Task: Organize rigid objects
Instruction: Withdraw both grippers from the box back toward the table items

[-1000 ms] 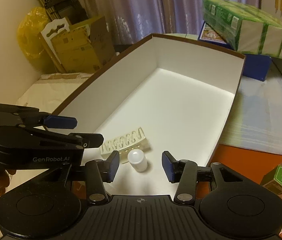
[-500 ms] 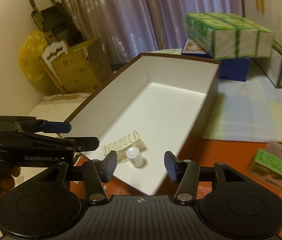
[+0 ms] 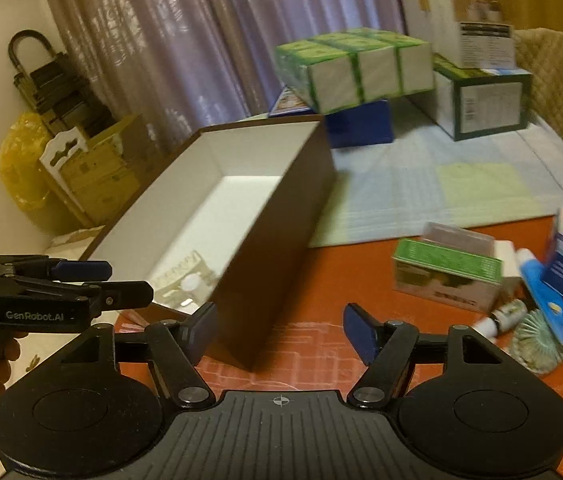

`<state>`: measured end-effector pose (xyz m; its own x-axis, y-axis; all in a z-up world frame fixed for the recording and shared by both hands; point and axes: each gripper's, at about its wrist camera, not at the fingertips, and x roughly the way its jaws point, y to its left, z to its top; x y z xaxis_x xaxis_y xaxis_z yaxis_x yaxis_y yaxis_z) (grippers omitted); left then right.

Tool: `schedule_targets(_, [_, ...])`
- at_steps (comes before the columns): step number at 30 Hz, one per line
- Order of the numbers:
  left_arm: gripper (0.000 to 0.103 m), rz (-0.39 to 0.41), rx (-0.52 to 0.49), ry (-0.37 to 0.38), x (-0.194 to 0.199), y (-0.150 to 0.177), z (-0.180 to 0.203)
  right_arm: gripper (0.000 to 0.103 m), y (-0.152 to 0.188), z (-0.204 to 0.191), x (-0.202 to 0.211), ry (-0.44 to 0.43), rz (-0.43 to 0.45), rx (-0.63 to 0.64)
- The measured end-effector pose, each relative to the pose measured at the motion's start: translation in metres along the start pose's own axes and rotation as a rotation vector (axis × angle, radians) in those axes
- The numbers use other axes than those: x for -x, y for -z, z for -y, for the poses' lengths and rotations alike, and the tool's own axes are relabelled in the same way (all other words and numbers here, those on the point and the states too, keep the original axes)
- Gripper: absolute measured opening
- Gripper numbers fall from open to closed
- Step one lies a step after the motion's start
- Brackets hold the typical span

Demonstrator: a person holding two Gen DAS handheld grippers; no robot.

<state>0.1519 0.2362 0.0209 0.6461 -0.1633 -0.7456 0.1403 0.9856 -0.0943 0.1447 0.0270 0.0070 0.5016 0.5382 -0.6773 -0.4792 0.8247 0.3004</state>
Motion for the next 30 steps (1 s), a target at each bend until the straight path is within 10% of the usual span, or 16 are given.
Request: schedule_targets(30, [0.072, -0.030, -0.030, 0.068, -0.071, -0.017, 0.178, 0.068, 0.015, 0.162, 0.077, 0.102, -0.056, -0.056])
